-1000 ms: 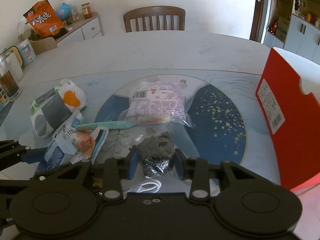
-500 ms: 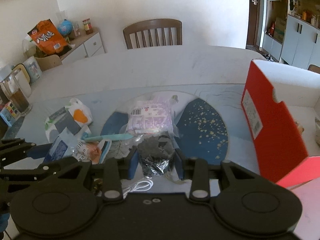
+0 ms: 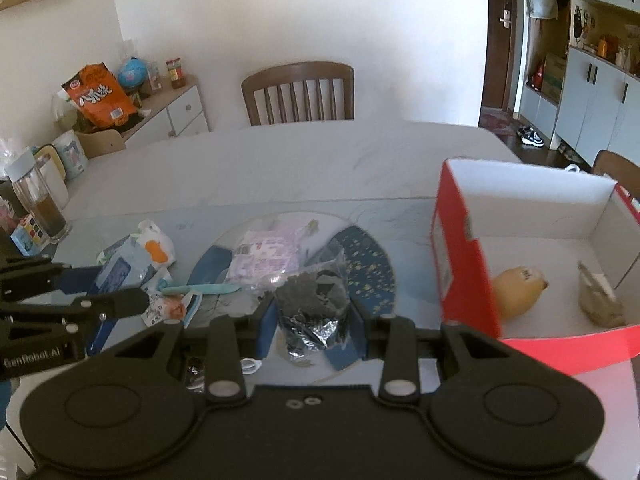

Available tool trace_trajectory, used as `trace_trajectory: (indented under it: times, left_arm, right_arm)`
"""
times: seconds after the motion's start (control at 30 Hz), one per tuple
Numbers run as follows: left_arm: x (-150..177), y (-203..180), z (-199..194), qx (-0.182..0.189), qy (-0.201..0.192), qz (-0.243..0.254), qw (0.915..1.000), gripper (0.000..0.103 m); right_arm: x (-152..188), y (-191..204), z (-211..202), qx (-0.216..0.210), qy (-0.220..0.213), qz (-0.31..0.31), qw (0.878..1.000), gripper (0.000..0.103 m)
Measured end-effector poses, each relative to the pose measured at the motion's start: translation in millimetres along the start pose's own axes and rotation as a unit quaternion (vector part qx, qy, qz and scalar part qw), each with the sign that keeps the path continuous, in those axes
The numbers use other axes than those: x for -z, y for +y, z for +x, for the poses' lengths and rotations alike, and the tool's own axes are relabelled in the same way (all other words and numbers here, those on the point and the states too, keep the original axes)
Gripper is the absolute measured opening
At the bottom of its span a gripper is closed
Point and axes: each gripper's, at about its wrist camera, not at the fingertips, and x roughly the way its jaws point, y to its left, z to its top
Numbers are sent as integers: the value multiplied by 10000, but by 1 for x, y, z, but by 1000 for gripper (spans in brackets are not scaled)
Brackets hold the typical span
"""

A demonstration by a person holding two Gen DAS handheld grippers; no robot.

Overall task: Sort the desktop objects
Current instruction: 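Carry the blue box and black bag over the red shoebox with both tools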

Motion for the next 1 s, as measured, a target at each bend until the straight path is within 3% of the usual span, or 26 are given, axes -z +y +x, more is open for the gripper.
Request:
trace_trajectory:
  times: [0.4,1.0]
  left_arm:
    - [-43,-47,8,202,-30,179,9996,36]
    - [-83,-131,57,641,107,415,9970,36]
  right_arm:
    - [-20,-53,-34,129,-344,206,9991,37]
    - [-28,-143,-46,373,-368,422,9977,37]
